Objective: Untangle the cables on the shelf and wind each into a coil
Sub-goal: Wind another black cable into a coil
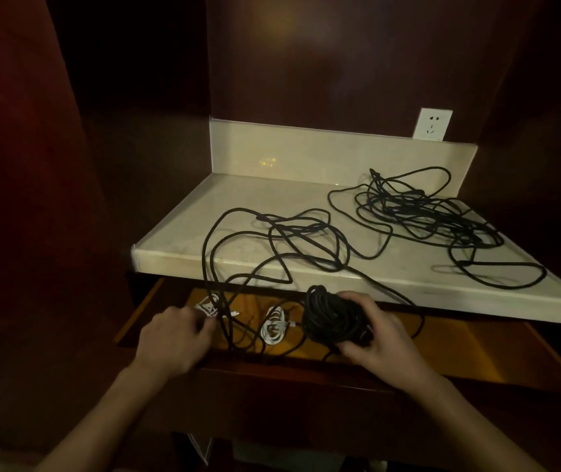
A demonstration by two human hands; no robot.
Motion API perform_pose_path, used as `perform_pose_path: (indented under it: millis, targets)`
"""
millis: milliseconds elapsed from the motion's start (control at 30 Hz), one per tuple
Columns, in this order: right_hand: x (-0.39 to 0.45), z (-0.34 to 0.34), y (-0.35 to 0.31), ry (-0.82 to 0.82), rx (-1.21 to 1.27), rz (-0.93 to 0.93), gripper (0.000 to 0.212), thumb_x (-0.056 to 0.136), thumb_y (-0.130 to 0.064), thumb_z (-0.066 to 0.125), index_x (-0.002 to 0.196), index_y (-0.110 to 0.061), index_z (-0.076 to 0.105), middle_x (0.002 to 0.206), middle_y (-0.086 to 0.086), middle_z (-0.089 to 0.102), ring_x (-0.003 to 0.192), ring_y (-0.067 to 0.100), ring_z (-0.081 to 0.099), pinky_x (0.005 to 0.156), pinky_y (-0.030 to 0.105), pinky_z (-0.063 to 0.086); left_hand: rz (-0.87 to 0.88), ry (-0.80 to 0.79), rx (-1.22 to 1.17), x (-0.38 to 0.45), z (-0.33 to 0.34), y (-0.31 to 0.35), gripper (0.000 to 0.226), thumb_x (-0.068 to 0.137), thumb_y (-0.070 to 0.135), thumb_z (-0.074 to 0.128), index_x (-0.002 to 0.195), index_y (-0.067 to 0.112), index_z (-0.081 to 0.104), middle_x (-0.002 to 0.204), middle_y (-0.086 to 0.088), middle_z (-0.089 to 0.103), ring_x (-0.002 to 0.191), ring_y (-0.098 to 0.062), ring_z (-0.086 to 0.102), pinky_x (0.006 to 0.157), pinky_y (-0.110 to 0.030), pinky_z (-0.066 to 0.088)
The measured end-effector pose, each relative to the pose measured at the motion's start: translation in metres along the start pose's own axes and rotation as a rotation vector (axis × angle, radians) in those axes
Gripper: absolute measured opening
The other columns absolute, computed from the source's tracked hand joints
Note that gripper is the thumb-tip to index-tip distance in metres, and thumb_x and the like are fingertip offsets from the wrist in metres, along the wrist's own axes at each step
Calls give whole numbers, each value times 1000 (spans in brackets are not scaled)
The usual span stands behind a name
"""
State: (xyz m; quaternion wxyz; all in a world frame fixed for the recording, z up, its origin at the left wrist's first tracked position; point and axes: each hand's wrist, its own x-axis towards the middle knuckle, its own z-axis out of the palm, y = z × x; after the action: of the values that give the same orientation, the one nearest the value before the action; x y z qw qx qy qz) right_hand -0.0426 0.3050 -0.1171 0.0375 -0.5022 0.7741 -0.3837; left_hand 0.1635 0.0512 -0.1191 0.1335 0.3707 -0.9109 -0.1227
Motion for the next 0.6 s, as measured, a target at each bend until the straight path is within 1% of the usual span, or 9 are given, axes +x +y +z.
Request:
perform_pose_path:
  millis: [67,133,200,233,300,400,467,567,600]
  targets:
    - [-4,-3,5,-58,-58,25,69,74,-54,68,137,-40,42,123,-16,62,111,6,61,91,31,55,15,-70,15,-3,-6,1,31,101,50,44,91,28,61,89,3,58,77,-9,54,66,-26,36]
    - [-8,-6,10,-111,-115,50,66,79,-45,74,134,-44,39,125,-16,61,110,5,60,92,31,54,46,-125,42,-7,-14,4,29,101,50,44,82,31,53,84,6,54,72,-5,50,60,-22,34]
    - [-10,-7,13,-140,-158,75,66,83,-37,75,137,-40,39,126,-16,59,110,5,58,90,21,51,93,-165,108,-13,-19,10,33,101,50,44,75,31,47,78,11,47,66,-2,46,55,-17,30]
    - [-9,-7,13,-149,-175,93,65,84,-35,75,139,-37,39,126,-16,57,110,4,57,86,13,47,128,-179,131,-15,-21,16,34,101,50,44,75,29,49,78,12,47,67,-3,48,56,-17,31]
    - [-7,-6,13,-158,-213,112,64,85,-36,74,140,-33,41,121,-17,57,104,1,57,77,8,42,206,-209,154,-19,-23,29,31,100,50,45,86,27,60,86,9,53,80,-7,55,63,-20,36]
    - [-4,-2,13,-161,-248,131,62,85,-40,73,139,-33,42,110,-18,58,84,-5,55,73,12,41,312,-250,138,-21,-20,53,35,99,49,46,105,23,69,104,2,63,99,-12,59,78,-23,45]
    - [-4,0,12,-159,-271,162,63,86,-42,71,139,-35,40,112,-16,61,87,-1,55,81,22,47,358,-288,96,-18,-13,66,34,99,51,47,109,27,69,106,5,65,104,-13,61,85,-29,47]
    - [-4,2,12,-156,-306,205,63,87,-43,70,140,-35,38,113,-10,65,96,7,59,88,32,49,424,-338,17,-5,1,81,27,98,52,48,113,36,65,99,14,61,104,-12,59,85,-31,46]
    - [-3,3,12,-157,-318,217,63,87,-42,69,141,-35,37,114,-9,65,98,8,60,90,33,49,445,-359,13,0,6,85,26,98,51,49,116,37,63,101,13,60,105,-12,57,84,-31,44]
